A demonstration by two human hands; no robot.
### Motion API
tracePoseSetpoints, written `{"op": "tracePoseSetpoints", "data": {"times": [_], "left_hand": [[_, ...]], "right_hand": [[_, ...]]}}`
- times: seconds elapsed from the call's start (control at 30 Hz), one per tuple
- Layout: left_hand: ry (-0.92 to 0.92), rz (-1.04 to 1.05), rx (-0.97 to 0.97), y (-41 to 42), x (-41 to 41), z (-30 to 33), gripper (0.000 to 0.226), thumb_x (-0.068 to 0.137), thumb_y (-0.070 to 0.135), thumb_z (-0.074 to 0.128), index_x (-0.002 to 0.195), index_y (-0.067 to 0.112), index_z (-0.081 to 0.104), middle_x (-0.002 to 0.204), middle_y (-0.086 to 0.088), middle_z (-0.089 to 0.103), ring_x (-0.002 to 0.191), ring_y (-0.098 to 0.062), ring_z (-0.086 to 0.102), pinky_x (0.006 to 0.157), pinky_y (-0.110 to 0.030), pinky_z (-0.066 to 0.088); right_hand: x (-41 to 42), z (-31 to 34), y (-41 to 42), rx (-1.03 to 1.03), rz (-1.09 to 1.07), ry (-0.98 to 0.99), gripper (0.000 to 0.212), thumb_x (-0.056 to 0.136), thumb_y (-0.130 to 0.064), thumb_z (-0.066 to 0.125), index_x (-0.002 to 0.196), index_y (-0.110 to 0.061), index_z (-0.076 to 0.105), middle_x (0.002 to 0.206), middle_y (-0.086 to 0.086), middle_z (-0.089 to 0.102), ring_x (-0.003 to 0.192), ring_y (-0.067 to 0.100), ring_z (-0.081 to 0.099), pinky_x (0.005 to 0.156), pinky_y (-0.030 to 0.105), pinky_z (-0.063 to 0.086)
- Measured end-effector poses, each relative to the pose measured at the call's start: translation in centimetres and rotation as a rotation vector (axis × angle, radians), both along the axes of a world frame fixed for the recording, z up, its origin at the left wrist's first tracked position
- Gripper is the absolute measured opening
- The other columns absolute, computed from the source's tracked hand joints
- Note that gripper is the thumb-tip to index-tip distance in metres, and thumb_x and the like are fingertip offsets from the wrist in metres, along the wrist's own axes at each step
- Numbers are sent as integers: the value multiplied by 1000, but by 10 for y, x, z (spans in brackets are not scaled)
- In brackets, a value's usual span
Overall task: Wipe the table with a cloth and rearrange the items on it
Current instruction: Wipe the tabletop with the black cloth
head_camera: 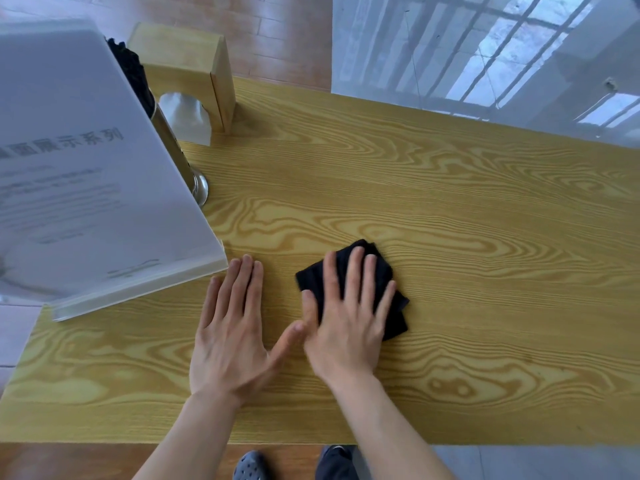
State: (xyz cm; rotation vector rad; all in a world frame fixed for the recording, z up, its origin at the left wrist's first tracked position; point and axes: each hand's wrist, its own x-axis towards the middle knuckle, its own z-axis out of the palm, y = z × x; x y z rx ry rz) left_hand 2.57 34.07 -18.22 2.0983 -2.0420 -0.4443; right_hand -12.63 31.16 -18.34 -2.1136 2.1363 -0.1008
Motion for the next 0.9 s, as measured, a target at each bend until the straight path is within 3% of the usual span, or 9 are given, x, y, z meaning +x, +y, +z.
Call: {"op": "tracePoseSetpoints", "data": {"times": [0.23, 0.5, 0.9], "left_hand": [[14, 11, -27, 1, 0, 1, 95, 93, 77, 15, 162, 11, 13, 171, -4, 11, 158, -12, -3, 128, -41, 5], [-3, 16, -9, 0, 0, 1, 97, 91, 79, 12, 162, 13, 8, 172, -1, 8, 158, -11, -5, 129, -41, 5], [14, 14, -26, 2, -1, 1, 96, 92, 79, 18, 162, 14, 8, 172, -1, 7, 158, -11, -4, 129, -42, 4]], "right_hand": [[17, 1, 11, 46, 234, 22, 69, 102, -60, 25, 162, -31, 5, 171, 10, -7, 157, 29, -14, 123, 63, 6], [-11, 6, 13, 43, 312, -5, 66, 102, -61, 24, 161, -35, 10, 172, 6, -2, 158, 25, -9, 123, 64, 7], [-106, 0, 2, 5, -96, 59, 67, 101, -65, 16, 161, -36, 9, 172, 4, 3, 159, 24, -4, 124, 63, 7]]}}
